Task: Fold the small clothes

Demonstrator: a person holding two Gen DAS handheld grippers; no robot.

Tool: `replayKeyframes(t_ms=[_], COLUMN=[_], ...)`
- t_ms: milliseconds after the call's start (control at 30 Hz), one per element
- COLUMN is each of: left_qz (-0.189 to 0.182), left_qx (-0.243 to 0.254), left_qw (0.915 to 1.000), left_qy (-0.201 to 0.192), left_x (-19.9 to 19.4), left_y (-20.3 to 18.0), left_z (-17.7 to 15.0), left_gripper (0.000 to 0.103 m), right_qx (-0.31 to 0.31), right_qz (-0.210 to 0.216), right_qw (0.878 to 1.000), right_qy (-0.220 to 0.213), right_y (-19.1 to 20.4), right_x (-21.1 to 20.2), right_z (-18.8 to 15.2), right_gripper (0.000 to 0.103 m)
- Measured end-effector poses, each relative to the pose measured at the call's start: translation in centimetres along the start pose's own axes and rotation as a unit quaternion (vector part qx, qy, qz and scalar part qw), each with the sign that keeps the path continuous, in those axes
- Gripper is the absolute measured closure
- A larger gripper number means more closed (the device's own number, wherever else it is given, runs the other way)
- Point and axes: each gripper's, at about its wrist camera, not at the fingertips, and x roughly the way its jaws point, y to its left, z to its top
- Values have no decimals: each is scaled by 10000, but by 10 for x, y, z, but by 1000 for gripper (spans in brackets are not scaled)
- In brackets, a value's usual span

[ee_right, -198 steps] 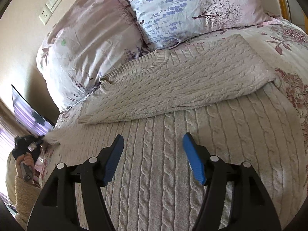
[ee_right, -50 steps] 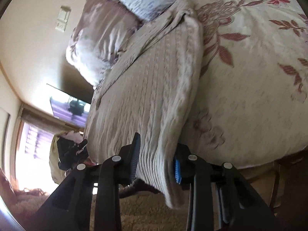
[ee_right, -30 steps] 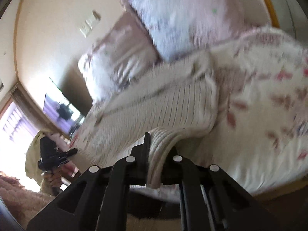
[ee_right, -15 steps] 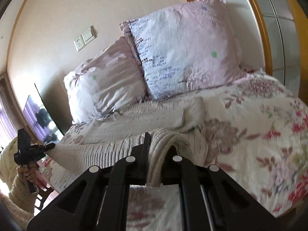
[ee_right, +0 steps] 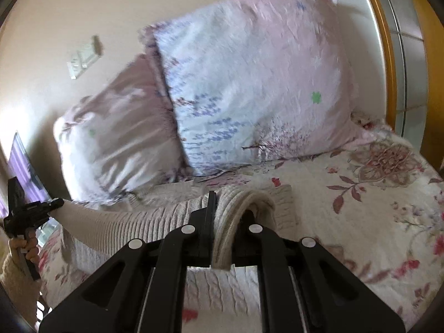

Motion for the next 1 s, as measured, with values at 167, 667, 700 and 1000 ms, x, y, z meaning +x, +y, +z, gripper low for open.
replayKeyframes(t_ms=[167, 667, 700, 1000], left_qz=[119, -165, -150, -462], left_qx=[-576, -1042, -1120, -1647], left_qw=[9974, 9932, 9921, 9835], left_qy=[416, 498, 540, 582], left_x=[54, 87, 91, 89], left_y=[28, 49, 52, 64], left_z=[-2, 5, 5, 8], left_gripper=[97, 97, 97, 61], right_qx=[507, 965, 1034, 2055], right_qz=[-158, -156, -159, 56], right_qw=[9970, 9913, 9902, 9715], right_qy=[555, 877, 925, 1184], right_y=[-23, -40, -43, -70], right_x=[56, 96, 102, 126], right_z=[-6, 0, 0, 13], right_gripper=[95, 95, 95, 50])
